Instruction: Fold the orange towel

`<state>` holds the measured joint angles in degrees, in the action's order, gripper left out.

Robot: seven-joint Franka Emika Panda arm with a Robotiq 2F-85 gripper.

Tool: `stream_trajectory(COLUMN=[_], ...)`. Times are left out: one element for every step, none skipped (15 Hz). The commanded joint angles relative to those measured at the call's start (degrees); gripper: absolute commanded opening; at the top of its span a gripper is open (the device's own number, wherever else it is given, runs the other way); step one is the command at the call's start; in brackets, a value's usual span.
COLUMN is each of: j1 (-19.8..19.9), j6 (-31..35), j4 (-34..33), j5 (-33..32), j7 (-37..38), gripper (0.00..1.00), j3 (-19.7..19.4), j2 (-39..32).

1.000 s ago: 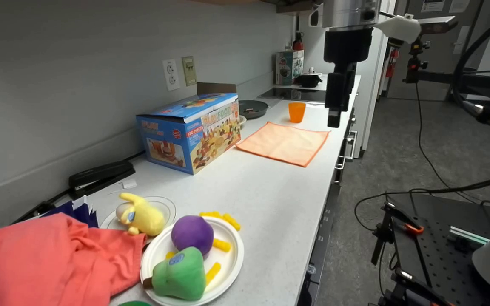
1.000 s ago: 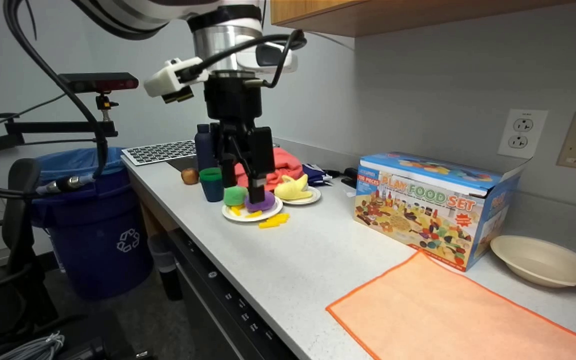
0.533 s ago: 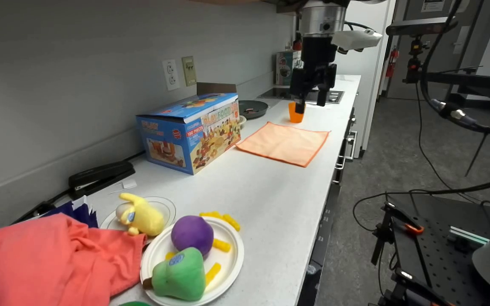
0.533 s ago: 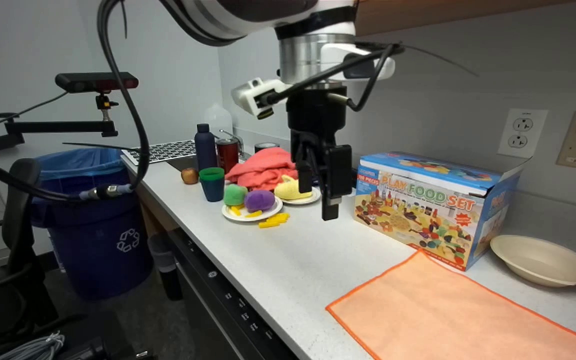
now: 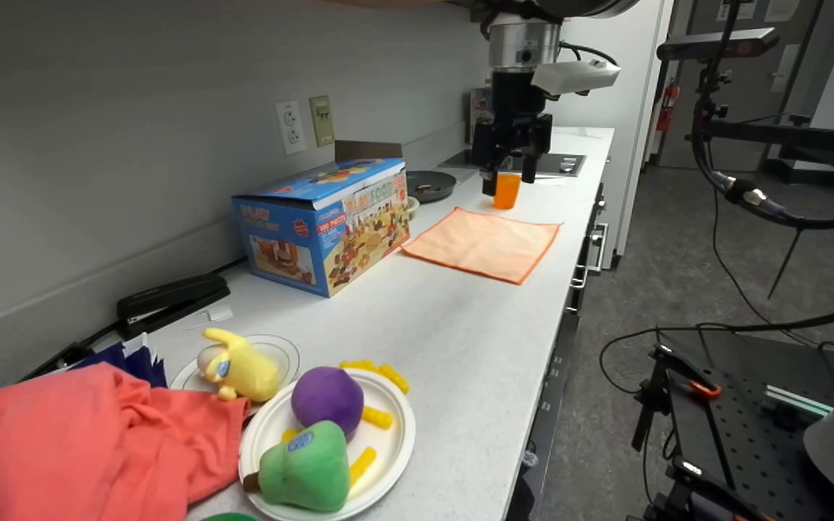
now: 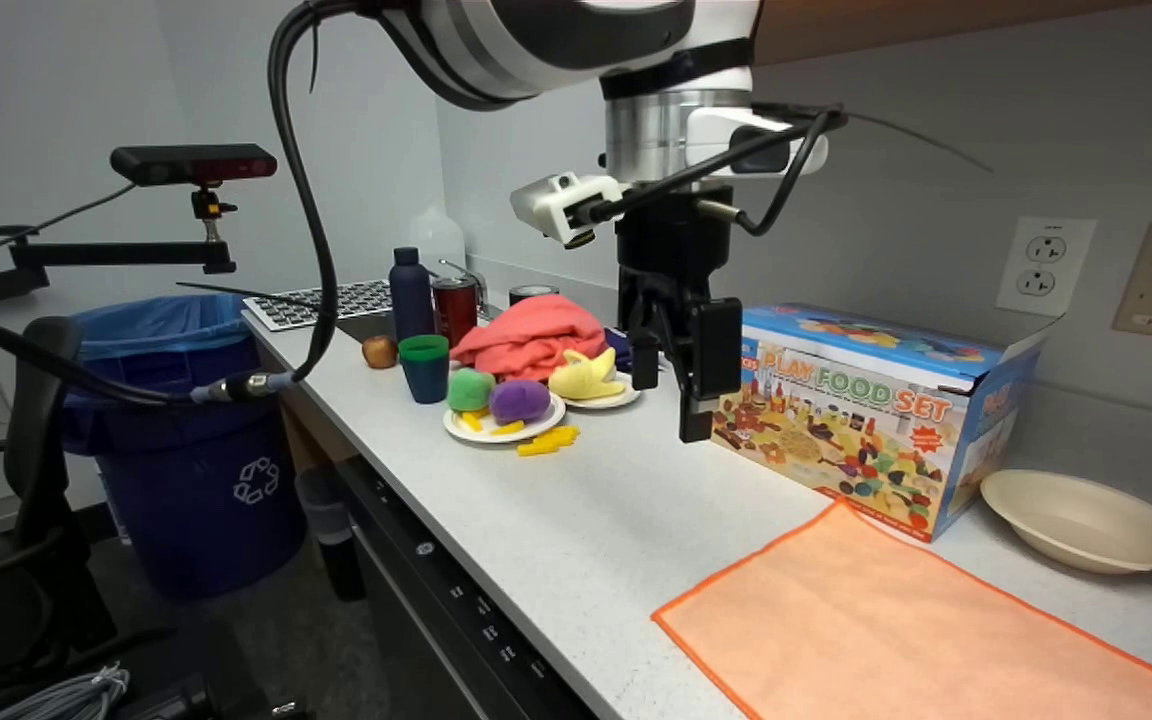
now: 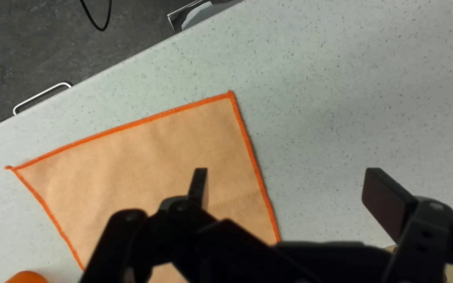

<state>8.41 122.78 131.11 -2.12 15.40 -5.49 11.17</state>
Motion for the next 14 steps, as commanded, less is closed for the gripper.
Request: stream_trajectory(j1=[0.15,0.24,0.42,0.42,0.57,0.76,0.89,0.98,1.01,0.97,0.86,0.72,0.48,0.22], j6=[1.16,2.23,2.84,1.96,2.28,3.2,4.22,5.78,7.62,9.6,11.19,12.65,13.83,14.67], j4=[-0.15,-0.31,-1.06,-2.03,-2.36,-2.66,-3.06,-3.49,-4.09,-5.01,-5.96,-7.31,-9.01,-10.47], j5=[-0.14,0.16,0.54,2.43,2.94,3.05,3.02,2.56,1.83,0.99,0.11,-0.97,-2.3,-3.73], j7=[1.17,1.65,2.74,3.32,4.35,5.48,6.66,7.9,9.18,10.4,11.37,12.47,13.7,14.9], gripper=[1.0,1.0,1.0,1.0,1.0,1.0,1.0,1.0,1.0,1.0,1.0,1.0,1.0,1.0], j3=[0.03,-0.08,-0.25,-0.75,-1.0,-1.23,-1.48,-1.68,-1.8,-1.83,-1.84,-1.86,-1.94,-2.15], j2=[-0.62,-1.24,-2.43,-3.44,-4.16,-5.09,-6.16,-7.32,-8.64,-10.31,-11.73,-13.49,-15.55,-17.32])
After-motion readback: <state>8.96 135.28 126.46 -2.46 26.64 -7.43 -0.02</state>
